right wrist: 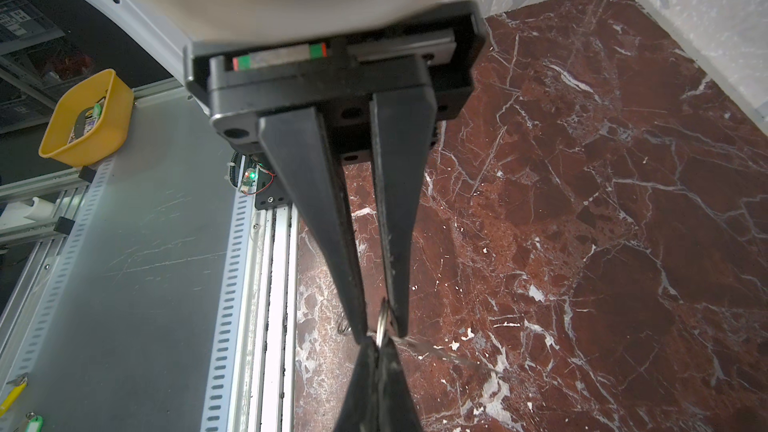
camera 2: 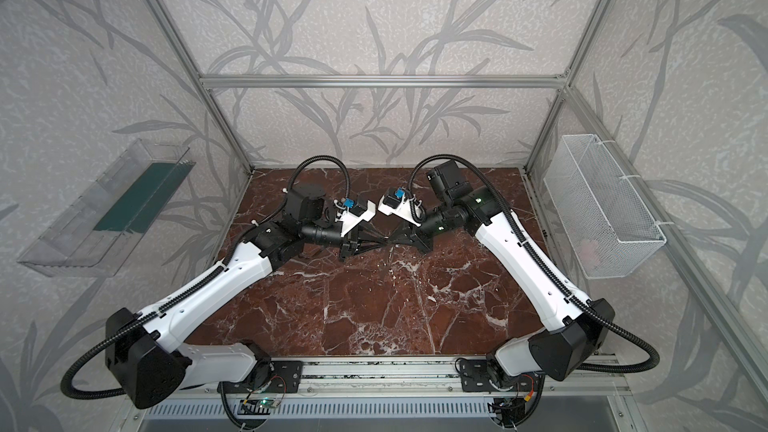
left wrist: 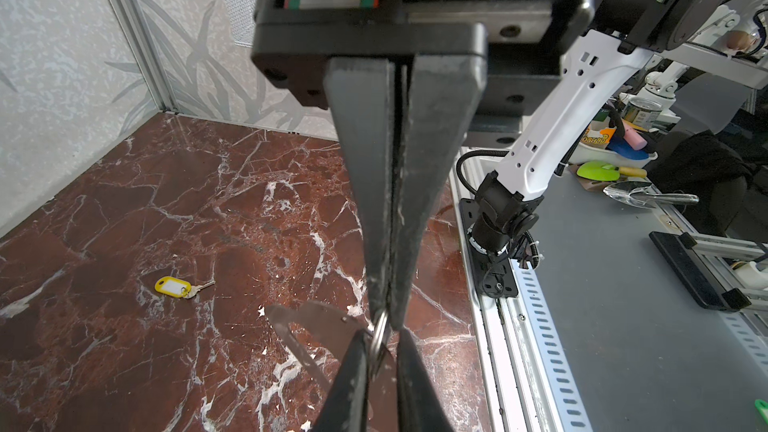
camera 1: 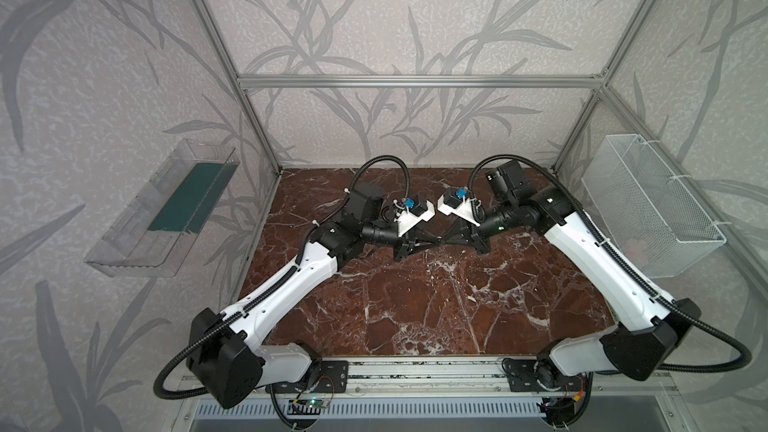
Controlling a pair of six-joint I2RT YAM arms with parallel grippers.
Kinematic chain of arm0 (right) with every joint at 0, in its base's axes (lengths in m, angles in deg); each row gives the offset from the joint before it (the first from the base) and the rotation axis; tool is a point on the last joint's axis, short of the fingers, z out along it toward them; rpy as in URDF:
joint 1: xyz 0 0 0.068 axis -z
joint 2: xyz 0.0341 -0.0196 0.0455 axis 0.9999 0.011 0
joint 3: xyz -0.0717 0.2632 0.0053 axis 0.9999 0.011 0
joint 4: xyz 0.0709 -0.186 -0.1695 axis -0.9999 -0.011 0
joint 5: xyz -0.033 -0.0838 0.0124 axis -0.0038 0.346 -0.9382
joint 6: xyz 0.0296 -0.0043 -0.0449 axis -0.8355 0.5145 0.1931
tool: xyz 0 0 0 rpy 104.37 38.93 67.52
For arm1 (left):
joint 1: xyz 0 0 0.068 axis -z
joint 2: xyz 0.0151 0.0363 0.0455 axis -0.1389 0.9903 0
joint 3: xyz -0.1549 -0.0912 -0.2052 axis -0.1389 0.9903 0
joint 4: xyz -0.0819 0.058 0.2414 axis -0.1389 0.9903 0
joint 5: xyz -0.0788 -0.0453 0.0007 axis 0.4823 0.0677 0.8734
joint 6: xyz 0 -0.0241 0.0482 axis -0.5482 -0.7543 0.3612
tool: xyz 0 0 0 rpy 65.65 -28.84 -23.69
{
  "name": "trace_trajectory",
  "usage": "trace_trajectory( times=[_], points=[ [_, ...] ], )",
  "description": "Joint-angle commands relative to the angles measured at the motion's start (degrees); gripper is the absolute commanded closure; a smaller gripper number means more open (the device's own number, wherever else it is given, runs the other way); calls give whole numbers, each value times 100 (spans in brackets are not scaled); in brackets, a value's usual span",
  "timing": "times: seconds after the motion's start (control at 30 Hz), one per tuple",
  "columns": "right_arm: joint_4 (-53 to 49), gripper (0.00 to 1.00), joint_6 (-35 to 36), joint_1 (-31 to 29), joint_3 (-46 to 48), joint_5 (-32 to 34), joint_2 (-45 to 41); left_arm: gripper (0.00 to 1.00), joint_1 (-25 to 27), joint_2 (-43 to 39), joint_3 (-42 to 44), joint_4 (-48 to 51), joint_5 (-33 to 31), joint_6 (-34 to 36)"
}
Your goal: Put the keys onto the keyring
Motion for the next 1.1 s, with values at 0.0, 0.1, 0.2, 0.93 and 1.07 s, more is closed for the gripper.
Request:
trace_trajectory(
  times=[0.0,0.1,0.2,0.93,1.07],
  points=[
    [9,100,65,-41,-33,-177,-151,89,44,10,-199,117,-8,209],
    [13,100,65,-45,-34,-195,-142,95,57,-18,-178,36,-94,171],
    [25,100,60,-38,-27,-199,-142,100,59,-9,-168,-82,-185,58],
    [4293,48,-3089,25,2803,1834,-1997,100,94,-482,1837,-4929,-1830,-2478],
    [5395,55,-3668,28,3454,1698,-2167,100,184,-359,2136,-5804,-2234,-2789]
  ],
)
